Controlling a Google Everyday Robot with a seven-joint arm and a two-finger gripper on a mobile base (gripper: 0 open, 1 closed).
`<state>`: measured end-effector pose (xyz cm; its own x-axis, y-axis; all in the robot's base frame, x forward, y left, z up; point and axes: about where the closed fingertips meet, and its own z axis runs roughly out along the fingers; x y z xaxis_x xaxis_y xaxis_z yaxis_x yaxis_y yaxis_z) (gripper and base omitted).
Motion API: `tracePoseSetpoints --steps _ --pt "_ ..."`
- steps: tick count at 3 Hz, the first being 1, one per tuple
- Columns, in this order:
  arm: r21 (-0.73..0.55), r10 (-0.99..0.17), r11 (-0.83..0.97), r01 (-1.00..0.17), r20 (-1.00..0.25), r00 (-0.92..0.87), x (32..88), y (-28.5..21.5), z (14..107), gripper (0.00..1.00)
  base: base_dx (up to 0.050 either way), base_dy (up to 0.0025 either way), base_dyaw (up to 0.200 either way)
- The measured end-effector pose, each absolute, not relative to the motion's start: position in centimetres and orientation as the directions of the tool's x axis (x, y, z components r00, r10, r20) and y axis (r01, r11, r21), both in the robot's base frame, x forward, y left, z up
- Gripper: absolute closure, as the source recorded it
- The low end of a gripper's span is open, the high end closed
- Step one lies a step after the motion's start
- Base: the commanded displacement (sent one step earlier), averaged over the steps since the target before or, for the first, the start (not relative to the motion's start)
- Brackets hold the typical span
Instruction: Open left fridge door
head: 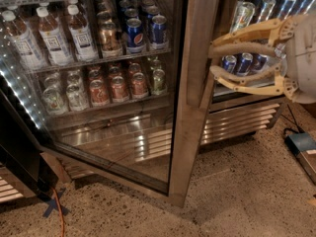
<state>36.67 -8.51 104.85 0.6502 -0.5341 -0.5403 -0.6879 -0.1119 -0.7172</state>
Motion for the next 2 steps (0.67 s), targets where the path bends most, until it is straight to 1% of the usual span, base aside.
tracePoseSetpoints --steps 1,2 --pt "-0.717 -0.534 -0.112 -0.688 -0.54 0.65 36.67 -8.51 104.86 1.0 -0.05 -0.00002 0.0" --pt "-0.717 -0.534 -0.112 -0.688 -0.54 0.65 36.67 -8.5 104.86 1.0 0.0 0.0 0.0"
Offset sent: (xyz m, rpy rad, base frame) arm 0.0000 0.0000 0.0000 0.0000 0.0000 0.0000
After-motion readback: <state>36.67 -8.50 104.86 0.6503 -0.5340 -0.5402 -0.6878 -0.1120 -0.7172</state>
